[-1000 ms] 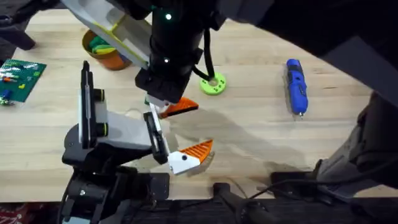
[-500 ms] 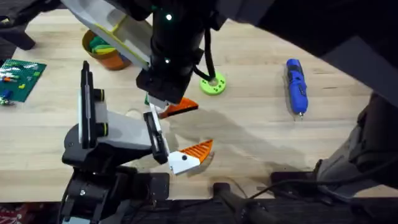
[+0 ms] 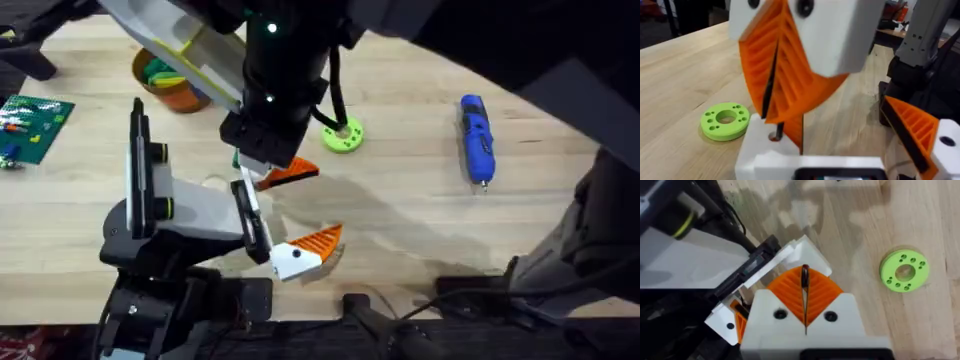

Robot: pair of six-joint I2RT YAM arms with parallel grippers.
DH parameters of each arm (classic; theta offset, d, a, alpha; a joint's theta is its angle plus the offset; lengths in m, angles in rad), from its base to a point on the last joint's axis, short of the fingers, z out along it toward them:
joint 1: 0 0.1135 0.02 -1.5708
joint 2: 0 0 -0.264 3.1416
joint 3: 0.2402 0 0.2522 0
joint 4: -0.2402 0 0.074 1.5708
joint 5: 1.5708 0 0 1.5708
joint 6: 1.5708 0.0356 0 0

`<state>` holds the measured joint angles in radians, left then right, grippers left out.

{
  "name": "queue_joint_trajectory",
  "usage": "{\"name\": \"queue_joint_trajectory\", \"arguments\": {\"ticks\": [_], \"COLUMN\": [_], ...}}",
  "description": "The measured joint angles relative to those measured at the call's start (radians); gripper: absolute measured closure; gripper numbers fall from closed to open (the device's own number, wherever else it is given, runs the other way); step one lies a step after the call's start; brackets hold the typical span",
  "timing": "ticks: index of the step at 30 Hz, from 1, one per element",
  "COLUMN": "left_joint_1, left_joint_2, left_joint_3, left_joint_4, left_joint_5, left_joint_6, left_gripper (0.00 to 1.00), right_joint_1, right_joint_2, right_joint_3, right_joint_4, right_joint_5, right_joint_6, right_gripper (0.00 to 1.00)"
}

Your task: Pick up the gripper from the table and insert it into the empty holder that is missing its gripper. Then pick up a screw, insert it into the mounting hole, and use the screwdriver to tighten it. Finally, clean up the table by picking up the vegetable and placing it into the bucket.

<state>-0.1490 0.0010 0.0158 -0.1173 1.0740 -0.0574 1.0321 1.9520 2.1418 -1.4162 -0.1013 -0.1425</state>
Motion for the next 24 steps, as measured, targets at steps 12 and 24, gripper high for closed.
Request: {"name": "queue_joint_trajectory", "arguments": {"ticks": [12, 24], "left_joint_1": [0.000, 0.002], "left_joint_2": [0.000, 0.006], "left_joint_3": [0.000, 0.000], "left_joint_4": [0.000, -0.001], "left_joint_5": [0.000, -0.001], "left_joint_6": [0.000, -0.030], "left_gripper": [0.015, 0.015], "right_joint_1": [0.000, -0.002], "right_joint_2": [0.000, 0.038], "right_joint_3": [0.000, 0.000], "right_joint_4": [0.006, -0.005], "right_joint_5": [0.000, 0.000], "right_joint_6": [0.000, 0.000], "right_gripper": [0.995, 0.995]}}
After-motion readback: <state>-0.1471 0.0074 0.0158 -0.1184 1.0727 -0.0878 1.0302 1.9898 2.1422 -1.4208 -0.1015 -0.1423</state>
